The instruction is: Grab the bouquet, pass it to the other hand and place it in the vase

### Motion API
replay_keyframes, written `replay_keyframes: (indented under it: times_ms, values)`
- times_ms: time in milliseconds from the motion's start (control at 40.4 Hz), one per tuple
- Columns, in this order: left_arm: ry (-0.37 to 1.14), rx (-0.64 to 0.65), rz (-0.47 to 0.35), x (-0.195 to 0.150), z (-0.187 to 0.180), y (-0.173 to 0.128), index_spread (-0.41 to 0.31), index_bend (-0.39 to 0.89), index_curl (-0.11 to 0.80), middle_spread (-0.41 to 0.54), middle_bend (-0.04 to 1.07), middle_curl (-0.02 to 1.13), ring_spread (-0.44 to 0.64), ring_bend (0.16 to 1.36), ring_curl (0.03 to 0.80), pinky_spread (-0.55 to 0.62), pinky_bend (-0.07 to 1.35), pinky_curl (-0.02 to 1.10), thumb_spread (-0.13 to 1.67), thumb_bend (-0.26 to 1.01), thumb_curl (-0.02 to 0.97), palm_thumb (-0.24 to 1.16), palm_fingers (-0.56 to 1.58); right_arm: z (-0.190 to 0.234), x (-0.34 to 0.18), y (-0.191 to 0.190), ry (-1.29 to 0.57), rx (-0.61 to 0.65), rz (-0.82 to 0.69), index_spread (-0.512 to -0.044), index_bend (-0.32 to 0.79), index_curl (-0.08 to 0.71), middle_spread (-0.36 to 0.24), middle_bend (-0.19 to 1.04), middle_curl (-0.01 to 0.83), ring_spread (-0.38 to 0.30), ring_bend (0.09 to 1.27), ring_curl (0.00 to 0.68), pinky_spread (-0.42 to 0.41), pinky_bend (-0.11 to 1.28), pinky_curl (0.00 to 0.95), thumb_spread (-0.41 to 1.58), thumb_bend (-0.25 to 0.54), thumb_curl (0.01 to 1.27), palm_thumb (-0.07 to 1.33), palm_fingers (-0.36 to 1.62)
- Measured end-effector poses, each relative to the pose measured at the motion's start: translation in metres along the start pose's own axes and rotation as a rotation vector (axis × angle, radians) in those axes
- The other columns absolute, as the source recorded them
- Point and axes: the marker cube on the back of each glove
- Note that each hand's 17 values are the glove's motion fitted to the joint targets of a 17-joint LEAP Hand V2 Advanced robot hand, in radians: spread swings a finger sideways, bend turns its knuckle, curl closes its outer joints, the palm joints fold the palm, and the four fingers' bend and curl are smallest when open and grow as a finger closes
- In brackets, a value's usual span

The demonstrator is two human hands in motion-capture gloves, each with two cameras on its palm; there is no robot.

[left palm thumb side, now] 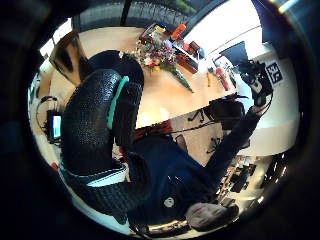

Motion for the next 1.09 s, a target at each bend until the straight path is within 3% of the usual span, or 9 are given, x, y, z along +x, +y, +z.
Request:
replay_keyframes:
  times_ms: [99, 248, 371, 446, 545, 619, 718, 867, 1090]
  values:
    - [-0.009, -0.001, 0.011, 0.005, 0.001, 0.000, -0.043, 0.15, 0.281, 0.098, 0.18, 0.32, 0.14, 0.49, 0.289, 0.14, 0.36, 0.34, 1.29, 0.02, 0.228, 0.24, 0.43, 0.017, 0.003, -0.028, -0.038, -0.026, 0.071, -0.225, 0.06, 0.154, -0.079, 0.26, 0.347, -0.101, 0.57, 0.346, 0.088, 0.51, 0.340, 1.09, -0.005, 0.25, 0.38, 0.55]
    - [0.000, -0.008, 0.043, 0.010, 0.007, 0.001, -0.043, 0.15, 0.291, 0.100, 0.18, 0.33, 0.14, 0.49, 0.297, 0.14, 0.36, 0.35, 1.29, 0.01, 0.239, 0.25, 0.43, 0.099, 0.029, -0.094, -0.099, -0.345, 0.240, -0.204, 0.07, 0.144, -0.067, 0.27, 0.362, -0.089, 0.58, 0.347, 0.135, 0.53, 0.344, 1.06, -0.007, 0.28, 0.43, 0.57]
    - [-0.007, -0.028, 0.043, 0.009, 0.015, 0.003, -0.044, 0.15, 0.298, 0.101, 0.18, 0.34, 0.14, 0.49, 0.303, 0.15, 0.36, 0.36, 1.29, -0.01, 0.246, 0.25, 0.42, 0.158, 0.044, -0.129, -0.136, -0.301, 0.284, -0.189, 0.09, 0.149, -0.069, 0.28, 0.375, -0.095, 0.58, 0.349, 0.141, 0.53, 0.347, 1.05, -0.007, 0.30, 0.47, 0.59]
    - [-0.005, -0.037, 0.040, 0.007, 0.020, 0.002, -0.044, 0.15, 0.302, 0.101, 0.18, 0.34, 0.14, 0.49, 0.305, 0.15, 0.36, 0.36, 1.30, -0.01, 0.249, 0.26, 0.42, 0.192, 0.050, -0.135, -0.180, -0.397, 0.309, -0.184, 0.10, 0.155, -0.070, 0.28, 0.380, -0.098, 0.58, 0.352, 0.144, 0.52, 0.348, 1.04, -0.009, 0.31, 0.50, 0.59]
    - [-0.002, -0.048, 0.036, 0.005, 0.025, 0.001, -0.044, 0.15, 0.306, 0.104, 0.18, 0.34, 0.14, 0.49, 0.309, 0.15, 0.36, 0.37, 1.30, -0.01, 0.253, 0.26, 0.42, 0.224, 0.054, -0.143, -0.199, -0.338, 0.276, -0.181, 0.10, 0.161, -0.075, 0.27, 0.386, -0.100, 0.57, 0.355, 0.146, 0.51, 0.349, 1.03, -0.014, 0.32, 0.53, 0.59]
    - [-0.011, -0.058, 0.032, 0.003, 0.030, 0.000, -0.044, 0.14, 0.307, 0.105, 0.18, 0.34, 0.14, 0.50, 0.312, 0.15, 0.36, 0.37, 1.30, -0.01, 0.256, 0.26, 0.42, 0.234, 0.054, -0.127, -0.168, -0.305, 0.386, -0.180, 0.09, 0.165, -0.079, 0.28, 0.392, -0.107, 0.57, 0.359, 0.148, 0.50, 0.348, 1.03, -0.009, 0.33, 0.56, 0.59]
    - [-0.018, -0.079, 0.027, 0.001, 0.037, 0.000, -0.044, 0.15, 0.312, 0.106, 0.18, 0.35, 0.14, 0.49, 0.314, 0.16, 0.35, 0.37, 1.30, -0.01, 0.258, 0.26, 0.42, 0.260, 0.055, -0.113, -0.164, -0.398, 0.506, -0.182, 0.09, 0.170, -0.087, 0.28, 0.400, -0.117, 0.57, 0.362, 0.150, 0.49, 0.346, 1.02, -0.018, 0.34, 0.57, 0.59]
    - [-0.014, -0.098, 0.027, 0.001, 0.044, -0.001, -0.044, 0.15, 0.319, 0.107, 0.18, 0.35, 0.15, 0.49, 0.316, 0.16, 0.35, 0.38, 1.30, -0.01, 0.264, 0.27, 0.42, 0.295, 0.058, -0.136, -0.112, -0.243, 0.415, -0.188, 0.11, 0.179, -0.095, 0.28, 0.410, -0.126, 0.54, 0.360, 0.157, 0.48, 0.346, 1.01, -0.024, 0.34, 0.58, 0.57]
    - [-0.019, -0.119, 0.021, 0.001, 0.050, -0.001, -0.044, 0.15, 0.328, 0.107, 0.18, 0.35, 0.16, 0.48, 0.317, 0.16, 0.34, 0.38, 1.31, -0.01, 0.268, 0.27, 0.42, 0.327, 0.044, -0.130, -0.066, -0.317, 0.419, -0.191, 0.12, 0.203, -0.096, 0.26, 0.417, -0.123, 0.48, 0.357, 0.187, 0.49, 0.352, 1.01, -0.024, 0.35, 0.58, 0.49]
